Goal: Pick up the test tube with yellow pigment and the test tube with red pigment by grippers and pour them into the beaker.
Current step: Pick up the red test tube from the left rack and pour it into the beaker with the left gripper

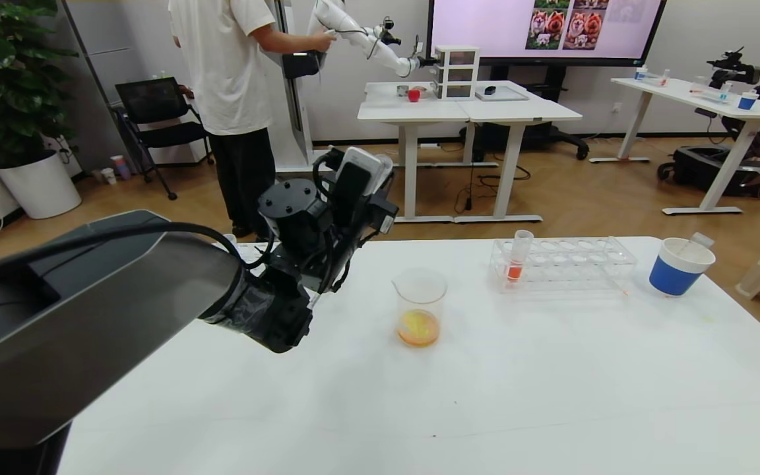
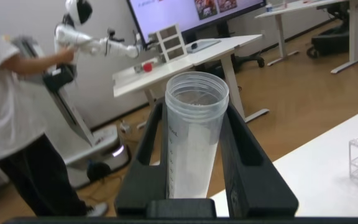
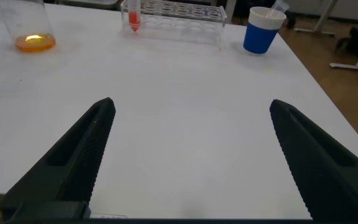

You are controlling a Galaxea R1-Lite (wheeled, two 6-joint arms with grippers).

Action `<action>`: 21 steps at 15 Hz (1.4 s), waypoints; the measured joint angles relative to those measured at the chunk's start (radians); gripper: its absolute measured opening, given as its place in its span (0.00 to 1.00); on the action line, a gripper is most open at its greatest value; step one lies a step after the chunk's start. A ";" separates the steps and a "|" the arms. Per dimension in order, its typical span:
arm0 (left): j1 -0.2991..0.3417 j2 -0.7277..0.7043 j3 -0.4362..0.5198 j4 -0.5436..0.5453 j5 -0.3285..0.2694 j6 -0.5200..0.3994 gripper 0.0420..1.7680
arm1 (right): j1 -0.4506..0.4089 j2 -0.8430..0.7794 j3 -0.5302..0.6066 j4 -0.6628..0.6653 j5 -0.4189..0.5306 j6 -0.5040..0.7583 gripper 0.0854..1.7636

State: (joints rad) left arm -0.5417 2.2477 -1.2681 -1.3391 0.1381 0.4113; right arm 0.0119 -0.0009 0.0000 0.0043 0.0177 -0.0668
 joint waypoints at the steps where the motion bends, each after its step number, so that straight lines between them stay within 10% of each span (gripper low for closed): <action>1: -0.004 -0.016 -0.001 0.041 0.073 -0.089 0.26 | 0.000 0.000 0.000 0.000 0.000 0.000 0.98; 5: 0.015 -0.094 0.001 0.326 0.251 -0.369 0.26 | 0.000 0.000 0.000 0.000 0.000 0.000 0.98; 12: 0.092 -0.238 0.107 0.392 0.252 -0.456 0.26 | 0.000 0.000 0.000 0.000 0.000 0.000 0.98; 21: 0.618 -0.316 0.227 0.329 0.010 -0.460 0.26 | 0.000 0.000 0.000 0.000 0.000 0.000 0.98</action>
State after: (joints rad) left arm 0.0764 1.9315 -1.0409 -1.0102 0.1481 -0.0485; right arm 0.0119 -0.0009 0.0000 0.0047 0.0181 -0.0668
